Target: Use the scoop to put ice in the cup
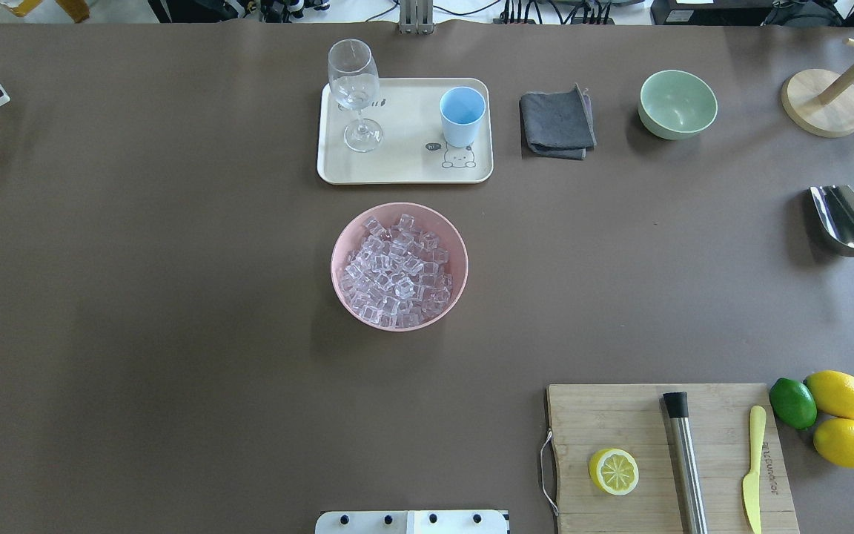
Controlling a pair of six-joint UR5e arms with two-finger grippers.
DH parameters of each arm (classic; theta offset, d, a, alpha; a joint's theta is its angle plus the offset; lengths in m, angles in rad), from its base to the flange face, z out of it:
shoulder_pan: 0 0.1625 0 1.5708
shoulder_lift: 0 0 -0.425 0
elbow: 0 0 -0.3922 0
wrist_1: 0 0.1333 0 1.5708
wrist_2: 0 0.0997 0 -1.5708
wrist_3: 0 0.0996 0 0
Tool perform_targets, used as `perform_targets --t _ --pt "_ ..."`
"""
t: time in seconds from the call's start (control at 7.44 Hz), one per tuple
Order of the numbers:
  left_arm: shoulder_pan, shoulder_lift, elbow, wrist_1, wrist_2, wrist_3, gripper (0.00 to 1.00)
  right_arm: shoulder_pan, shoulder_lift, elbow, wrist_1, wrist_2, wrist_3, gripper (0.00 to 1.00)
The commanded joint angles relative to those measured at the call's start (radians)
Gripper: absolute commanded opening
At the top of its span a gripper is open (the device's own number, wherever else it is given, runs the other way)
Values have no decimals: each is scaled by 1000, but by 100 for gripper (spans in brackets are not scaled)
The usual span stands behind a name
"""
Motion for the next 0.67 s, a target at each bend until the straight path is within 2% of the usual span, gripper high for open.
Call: perform_targets --t 0.0,0.27,0.54 --pt "131 -51 -49 -13 5 3 98 -160 -66 -37 328 -54 259 99" --pt "212 -60 -116 -42 0 6 98 -239 -65 -116 478 -94 326 98" --pt "278 -109 -83 -79 10 38 98 -291 -59 -121 502 -148 378 98"
